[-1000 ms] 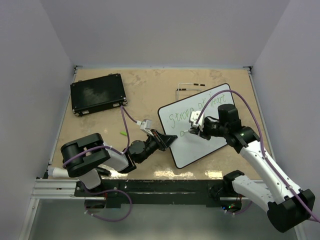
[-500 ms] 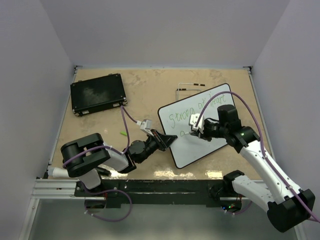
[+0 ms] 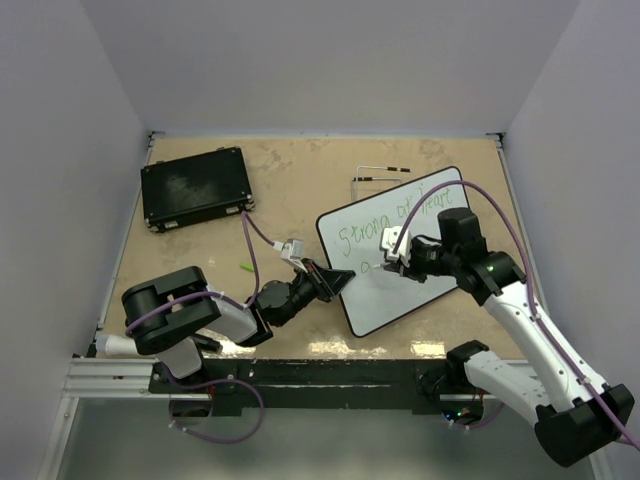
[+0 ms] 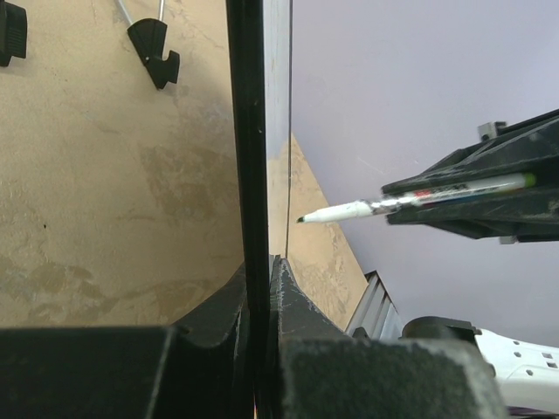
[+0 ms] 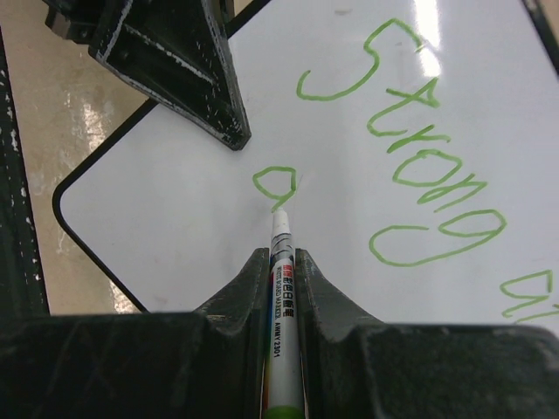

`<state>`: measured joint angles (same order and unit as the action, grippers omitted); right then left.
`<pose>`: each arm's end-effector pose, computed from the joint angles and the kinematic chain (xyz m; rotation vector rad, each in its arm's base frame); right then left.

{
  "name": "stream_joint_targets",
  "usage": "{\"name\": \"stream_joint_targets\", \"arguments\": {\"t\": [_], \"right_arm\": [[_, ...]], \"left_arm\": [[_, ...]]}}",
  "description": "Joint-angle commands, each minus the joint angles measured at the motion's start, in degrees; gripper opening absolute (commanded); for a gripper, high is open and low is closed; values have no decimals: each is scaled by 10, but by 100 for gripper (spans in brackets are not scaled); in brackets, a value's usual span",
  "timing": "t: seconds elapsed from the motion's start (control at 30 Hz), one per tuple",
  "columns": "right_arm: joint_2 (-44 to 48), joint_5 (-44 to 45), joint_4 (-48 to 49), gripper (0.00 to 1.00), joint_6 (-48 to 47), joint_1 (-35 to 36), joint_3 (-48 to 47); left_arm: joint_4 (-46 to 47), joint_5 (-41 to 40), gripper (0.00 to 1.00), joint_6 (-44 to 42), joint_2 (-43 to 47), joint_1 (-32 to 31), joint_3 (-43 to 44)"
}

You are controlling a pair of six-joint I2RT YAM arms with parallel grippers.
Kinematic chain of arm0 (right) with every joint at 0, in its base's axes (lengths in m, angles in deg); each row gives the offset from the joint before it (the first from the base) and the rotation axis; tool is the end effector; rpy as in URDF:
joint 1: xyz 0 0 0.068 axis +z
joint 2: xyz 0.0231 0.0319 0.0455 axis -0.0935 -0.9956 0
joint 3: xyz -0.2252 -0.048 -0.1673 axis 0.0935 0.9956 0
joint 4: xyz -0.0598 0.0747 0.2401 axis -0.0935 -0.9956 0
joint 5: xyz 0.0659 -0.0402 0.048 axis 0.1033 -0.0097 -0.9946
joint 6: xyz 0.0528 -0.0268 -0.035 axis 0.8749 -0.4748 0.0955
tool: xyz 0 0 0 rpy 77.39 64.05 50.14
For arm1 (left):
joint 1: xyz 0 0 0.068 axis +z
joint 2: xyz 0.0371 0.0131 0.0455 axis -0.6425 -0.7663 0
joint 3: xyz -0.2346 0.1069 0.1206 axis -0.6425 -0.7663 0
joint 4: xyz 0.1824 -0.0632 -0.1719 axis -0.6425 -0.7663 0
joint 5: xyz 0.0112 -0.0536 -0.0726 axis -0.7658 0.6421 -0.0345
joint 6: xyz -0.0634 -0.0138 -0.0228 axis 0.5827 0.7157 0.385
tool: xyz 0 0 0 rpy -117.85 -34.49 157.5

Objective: Write a sentence on the whiteboard

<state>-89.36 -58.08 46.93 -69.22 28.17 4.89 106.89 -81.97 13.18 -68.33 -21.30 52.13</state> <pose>0.1575 0.1009 0.3009 -1.4757 1.6046 0.4705 0.1532 -0.2505 0.1795 -0.1068 1.6958 -1.3663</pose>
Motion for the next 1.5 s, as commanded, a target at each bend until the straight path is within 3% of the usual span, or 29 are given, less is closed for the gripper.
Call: {"name": "stream_joint_targets", "arguments": {"t": [0.0,0.8,1.47], "right_arm": [[15,-20,-9,0,-1,0,-66],[27,-83,28,0,35,-75,-35],[-13,-70,64,0,41,-75,-19]], "left_arm": [[44,0,0,-67,-8,-3,7],[46,-5,0,-75,6,-3,-6],[55,3,0,-71,-4,-3,-1]]}}
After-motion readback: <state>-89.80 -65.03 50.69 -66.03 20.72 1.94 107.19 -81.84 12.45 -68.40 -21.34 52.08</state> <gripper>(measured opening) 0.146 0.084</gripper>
